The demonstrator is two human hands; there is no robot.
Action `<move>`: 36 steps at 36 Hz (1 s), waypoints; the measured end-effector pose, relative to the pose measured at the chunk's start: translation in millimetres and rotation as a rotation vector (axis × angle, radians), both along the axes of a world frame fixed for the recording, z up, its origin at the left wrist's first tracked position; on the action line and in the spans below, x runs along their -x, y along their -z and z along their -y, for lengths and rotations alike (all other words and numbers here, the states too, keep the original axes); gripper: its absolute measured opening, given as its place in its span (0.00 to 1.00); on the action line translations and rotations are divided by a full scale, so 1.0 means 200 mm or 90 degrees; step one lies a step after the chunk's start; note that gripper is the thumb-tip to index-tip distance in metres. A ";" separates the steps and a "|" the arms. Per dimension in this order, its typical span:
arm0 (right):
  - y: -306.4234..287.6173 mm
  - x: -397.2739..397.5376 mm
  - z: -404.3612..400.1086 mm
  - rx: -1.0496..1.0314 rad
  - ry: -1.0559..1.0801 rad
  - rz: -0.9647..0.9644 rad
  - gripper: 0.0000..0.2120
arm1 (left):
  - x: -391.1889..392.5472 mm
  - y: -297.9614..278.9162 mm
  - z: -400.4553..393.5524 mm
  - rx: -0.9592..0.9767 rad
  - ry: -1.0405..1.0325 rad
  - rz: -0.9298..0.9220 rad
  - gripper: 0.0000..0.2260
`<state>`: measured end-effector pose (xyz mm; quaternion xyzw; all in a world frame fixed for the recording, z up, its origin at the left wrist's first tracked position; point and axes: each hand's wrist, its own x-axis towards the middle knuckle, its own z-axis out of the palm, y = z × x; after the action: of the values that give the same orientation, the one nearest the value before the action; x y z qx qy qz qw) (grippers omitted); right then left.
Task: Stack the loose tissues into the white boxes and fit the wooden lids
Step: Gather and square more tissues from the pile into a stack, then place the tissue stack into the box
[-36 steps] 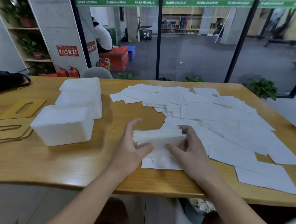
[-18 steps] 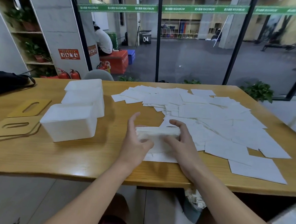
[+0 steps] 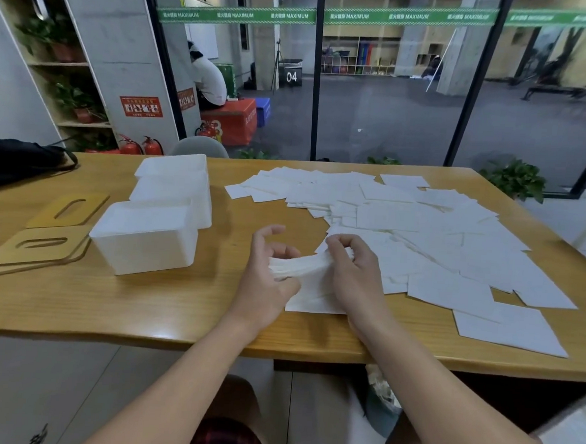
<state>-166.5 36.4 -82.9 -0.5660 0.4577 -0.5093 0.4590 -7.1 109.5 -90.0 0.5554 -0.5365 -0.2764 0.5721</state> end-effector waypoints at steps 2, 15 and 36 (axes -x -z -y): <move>-0.01 -0.01 0.01 0.011 0.007 -0.007 0.10 | -0.01 0.00 0.00 0.003 -0.002 0.011 0.37; -0.05 0.11 -0.01 0.055 -0.148 -0.110 0.22 | -0.15 -0.01 0.02 -0.039 0.113 0.187 0.09; -0.03 0.11 -0.03 -0.153 -0.220 0.048 0.19 | -0.19 -0.08 -0.03 -0.189 0.230 -0.237 0.40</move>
<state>-188.1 41.9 -77.9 -0.5577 0.3937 -0.3854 0.6208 31.3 114.9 -73.3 0.4683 -0.4662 -0.5464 0.5145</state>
